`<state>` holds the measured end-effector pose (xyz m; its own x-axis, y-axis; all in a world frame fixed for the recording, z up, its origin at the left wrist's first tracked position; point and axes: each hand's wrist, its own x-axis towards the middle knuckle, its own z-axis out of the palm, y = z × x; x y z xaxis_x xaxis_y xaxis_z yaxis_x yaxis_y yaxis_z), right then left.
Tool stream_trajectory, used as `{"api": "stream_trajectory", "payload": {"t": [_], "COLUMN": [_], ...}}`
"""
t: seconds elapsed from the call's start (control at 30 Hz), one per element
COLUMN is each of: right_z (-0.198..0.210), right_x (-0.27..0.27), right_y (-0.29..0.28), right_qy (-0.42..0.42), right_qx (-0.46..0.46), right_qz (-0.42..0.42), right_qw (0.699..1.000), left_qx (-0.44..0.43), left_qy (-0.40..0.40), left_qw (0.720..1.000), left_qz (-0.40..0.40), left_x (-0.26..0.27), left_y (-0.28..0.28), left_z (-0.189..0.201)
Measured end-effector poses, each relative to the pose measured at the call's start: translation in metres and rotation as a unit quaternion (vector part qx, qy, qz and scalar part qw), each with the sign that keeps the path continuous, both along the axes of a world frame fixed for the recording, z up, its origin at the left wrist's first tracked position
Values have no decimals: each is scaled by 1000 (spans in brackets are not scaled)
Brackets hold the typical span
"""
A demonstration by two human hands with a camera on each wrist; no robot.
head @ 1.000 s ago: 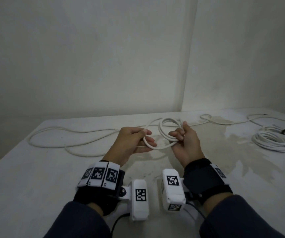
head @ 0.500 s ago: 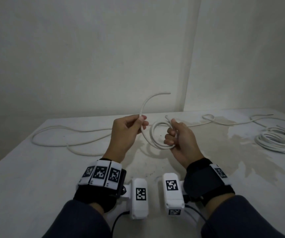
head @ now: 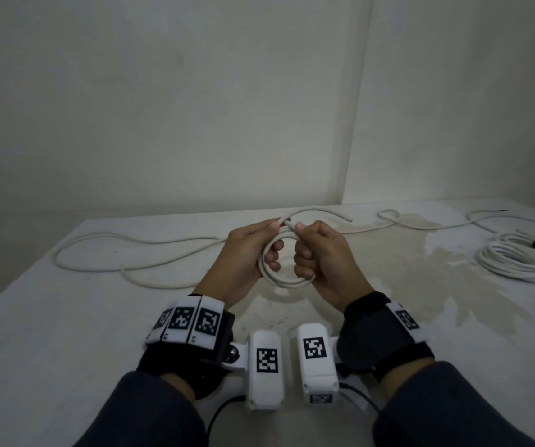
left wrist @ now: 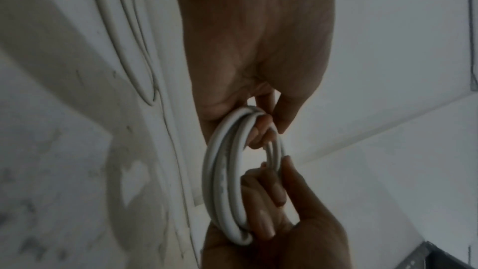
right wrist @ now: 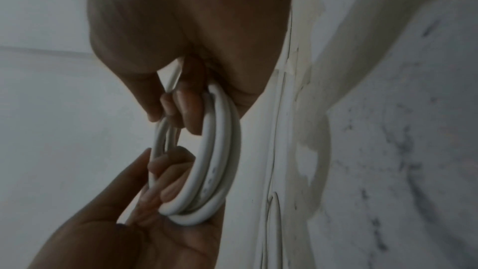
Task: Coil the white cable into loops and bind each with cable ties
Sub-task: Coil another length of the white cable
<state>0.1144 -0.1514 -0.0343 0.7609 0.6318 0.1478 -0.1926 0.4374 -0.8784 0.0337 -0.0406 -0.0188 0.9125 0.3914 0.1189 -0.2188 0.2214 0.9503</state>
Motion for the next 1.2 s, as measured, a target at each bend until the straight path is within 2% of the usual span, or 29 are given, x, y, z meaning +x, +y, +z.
{"api": "stream_trajectory", "payload": {"t": [0.13,0.27,0.5,0.73,0.87,1.0,1.2], "right_z": [0,0,2,1,-1,2,0], "right_x": [-3,-4,-2,0,0,-4,-8], "right_y": [3,4,3,1,2,0,4], "right_qy": [10,21,52,53,44,44,56], "right_qx": [-8,-13,-8,-13,-25,-19,-6], "right_qz": [8,23,69,72,89,113,117], "right_qw": [1000,999,996,996,995,992,991], "left_qx": [-71,-84,12,63,38,59,14], "left_qy": [37,45,34,32,54,64,81], "left_qw": [994,993,999,997,997,992,994], "left_qz": [-70,-71,11,11,-40,-86,-72], "left_x": [0,-1,0,0,-2,-7,-7], "left_y": [3,1,-5,-6,-3,2,4], "left_z": [3,5,4,2,5,10,7]}}
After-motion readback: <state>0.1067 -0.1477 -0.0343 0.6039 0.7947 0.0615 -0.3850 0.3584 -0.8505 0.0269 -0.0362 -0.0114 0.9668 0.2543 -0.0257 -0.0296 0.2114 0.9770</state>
